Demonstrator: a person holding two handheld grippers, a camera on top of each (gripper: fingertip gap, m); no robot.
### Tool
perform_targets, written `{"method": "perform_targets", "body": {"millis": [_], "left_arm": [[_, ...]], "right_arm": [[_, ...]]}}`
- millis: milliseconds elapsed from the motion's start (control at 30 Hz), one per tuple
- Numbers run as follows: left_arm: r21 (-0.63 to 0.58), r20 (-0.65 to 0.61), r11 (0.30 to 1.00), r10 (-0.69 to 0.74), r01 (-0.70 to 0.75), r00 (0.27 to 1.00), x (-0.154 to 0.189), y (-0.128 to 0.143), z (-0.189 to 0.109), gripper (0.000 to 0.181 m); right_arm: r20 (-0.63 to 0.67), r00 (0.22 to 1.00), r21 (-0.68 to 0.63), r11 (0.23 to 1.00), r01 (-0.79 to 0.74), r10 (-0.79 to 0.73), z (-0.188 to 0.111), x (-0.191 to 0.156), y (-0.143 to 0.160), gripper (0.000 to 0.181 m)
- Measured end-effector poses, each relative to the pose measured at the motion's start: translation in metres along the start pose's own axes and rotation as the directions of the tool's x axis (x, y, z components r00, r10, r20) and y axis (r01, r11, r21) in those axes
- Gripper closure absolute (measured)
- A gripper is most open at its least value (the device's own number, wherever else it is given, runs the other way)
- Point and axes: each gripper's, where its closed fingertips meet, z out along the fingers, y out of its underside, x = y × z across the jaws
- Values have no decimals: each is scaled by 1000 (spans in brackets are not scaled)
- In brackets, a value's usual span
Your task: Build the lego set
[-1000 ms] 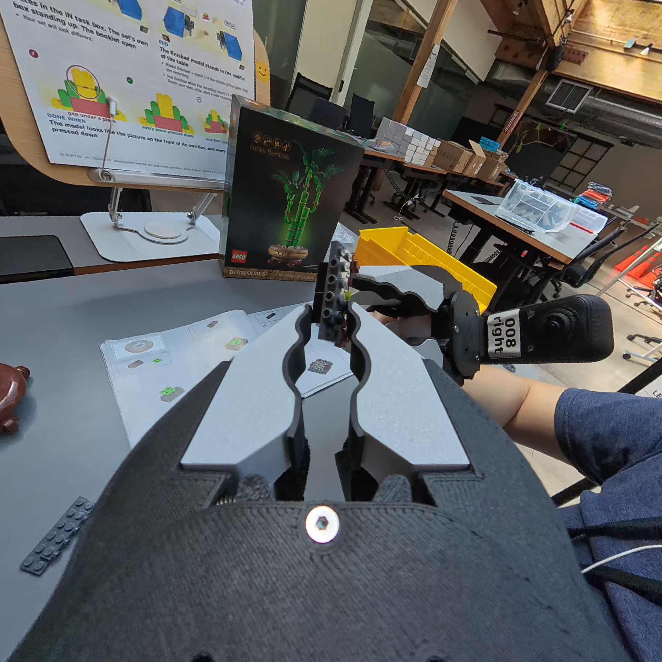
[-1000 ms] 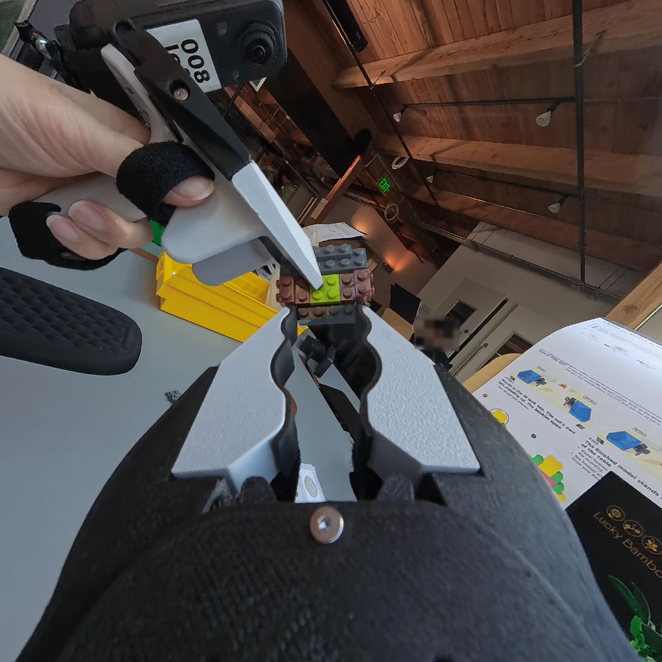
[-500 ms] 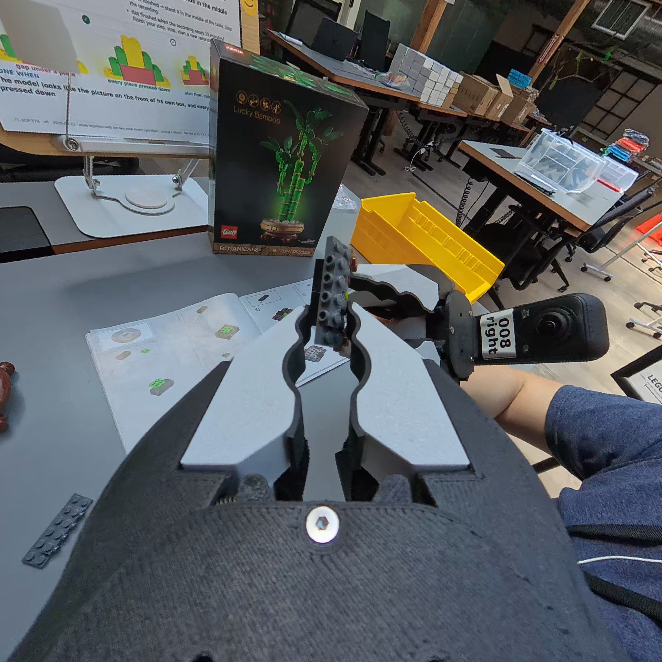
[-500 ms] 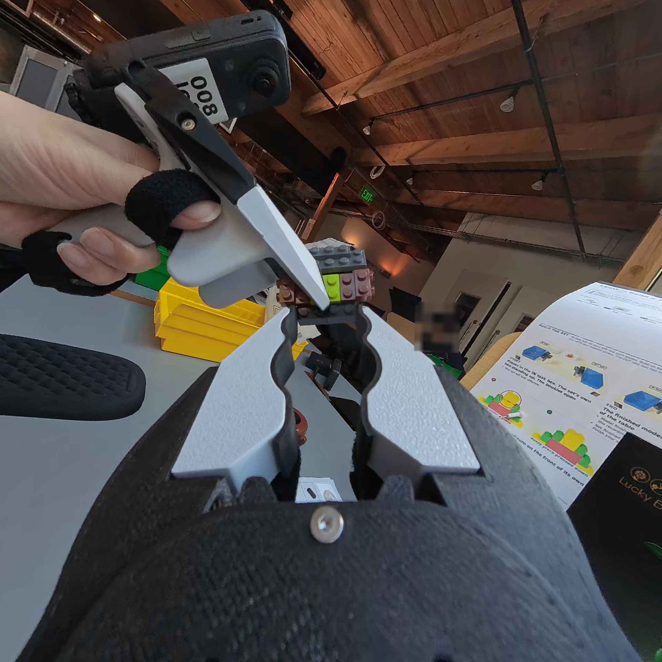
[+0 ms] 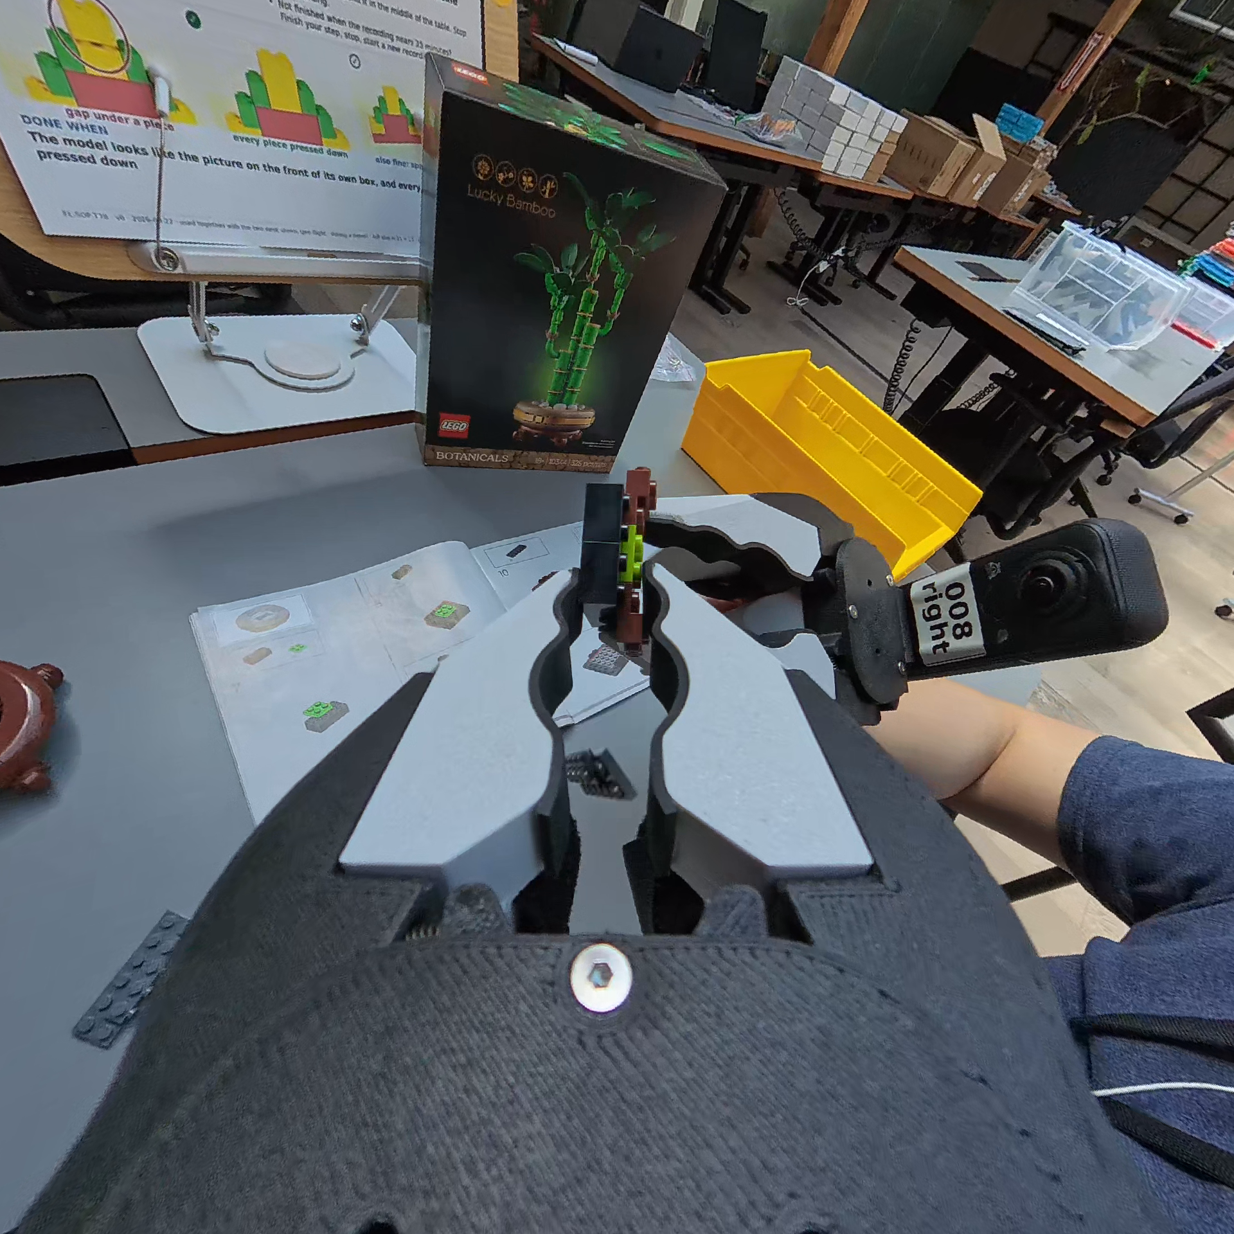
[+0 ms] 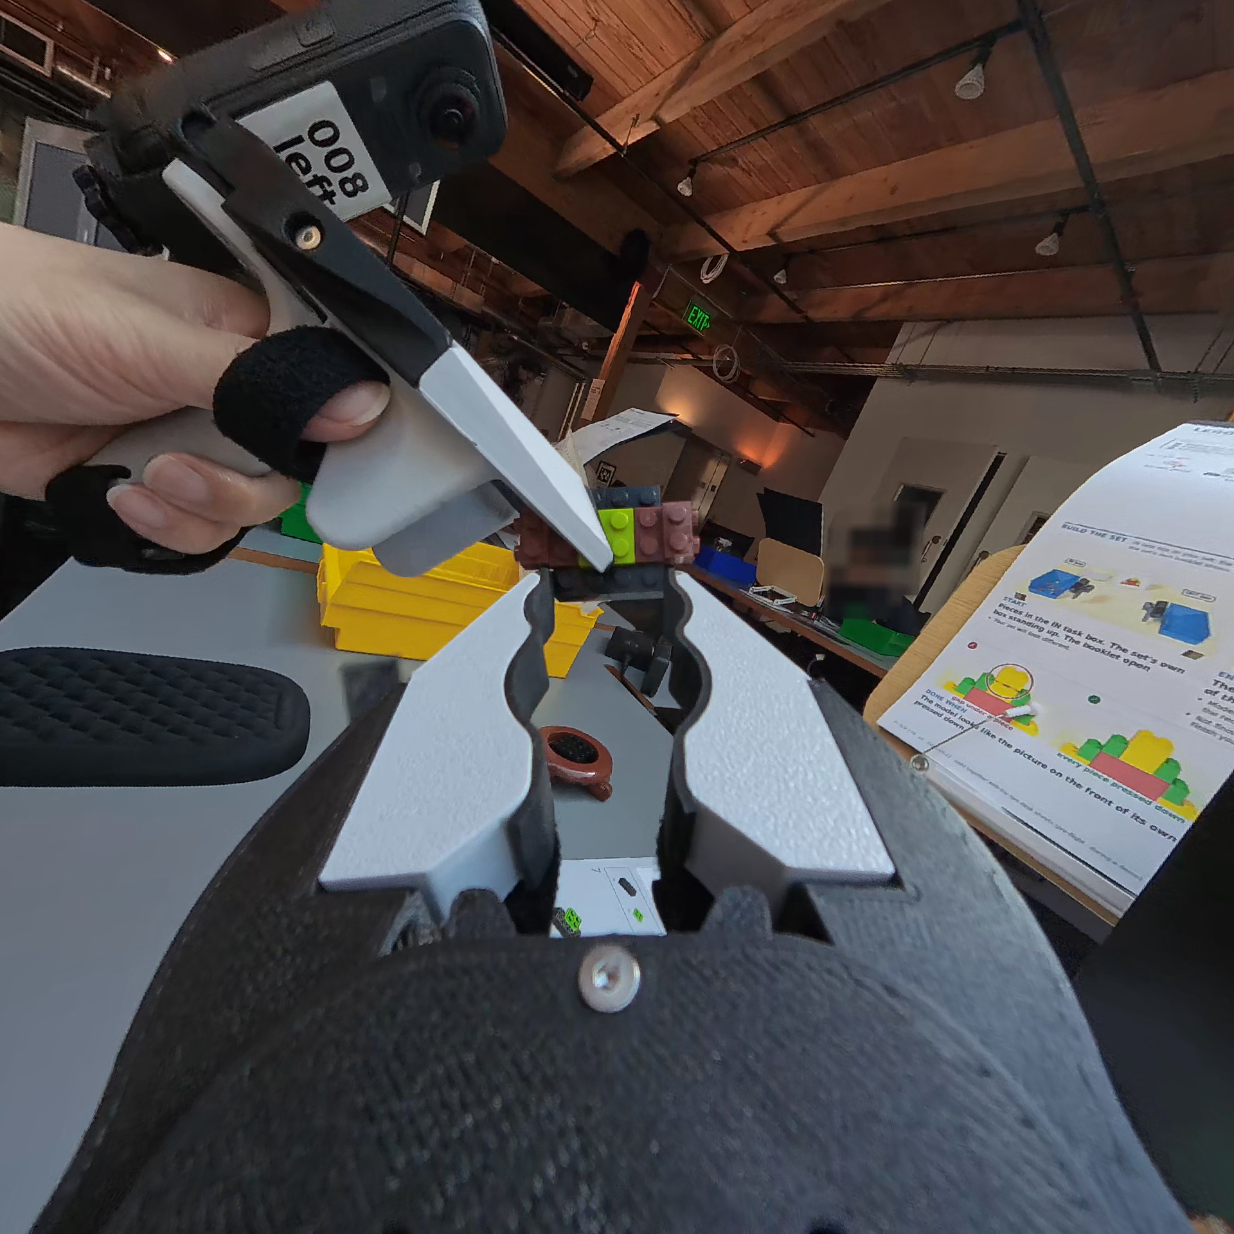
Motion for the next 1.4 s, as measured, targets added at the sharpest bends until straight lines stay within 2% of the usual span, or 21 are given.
{"method": "perform_targets", "body": {"millis": [167,267,333,467,533,600,700,767,833,900,967,1033,1100,1233,1400], "left_arm": [[6,-9,998,-70,70,998,-32,12,1,159],[81,-78,986,-142,149,987,-45,19,-19,151],[69,-115,985,-149,158,982,-50,37,-31,150],[-131,-282,991,-26,-11,959,-14,112,-31,150],[-268,-273,953,68,-143,959,-8,158,-23,147],[-377,-253,899,129,-221,959,-10,191,-16,140],[-420,-277,860,183,-290,943,-6,211,-7,110],[-422,-276,810,314,-408,908,-10,218,-4,109],[-417,-291,721,471,-553,833,-17,223,-5,120],[-367,-343,604,619,-707,707,-18,224,-10,131],[-331,-402,434,739,-838,541,-22,227,-14,136],[-326,-463,228,808,-918,365,-30,235,-15,136],[-273,-520,84,826,-958,220,-28,240,-12,136],[-150,-598,-102,801,-983,8,-24,244,-5,145],[-60,-731,-211,675,-976,-101,-22,252,-5,160]], "right_arm": [[17,1000,-165,986,-13,16,9,1,37,150],[19,999,-218,976,-24,29,10,6,54,150],[7,998,-237,970,-54,57,10,13,62,150],[-27,995,-248,964,-96,93,8,30,71,150],[-38,994,-249,963,-106,100,7,36,74,150],[-40,993,-260,959,-113,107,6,39,79,150],[-29,994,-267,958,-109,105,7,39,83,150],[-20,995,-271,958,-97,95,7,37,84,150],[-10,996,-273,958,-87,88,7,35,84,150],[-2,996,-273,958,-85,87,7,33,84,150],[5,996,-275,958,-82,86,8,32,85,150],[9,997,-277,958,-77,83,8,31,86,150],[10,997,-280,957,-73,79,8,31,86,150],[16,997,-278,958,-67,74,8,31,86,150],[33,996,-291,954,-72,85,9,28,91,150]]}}
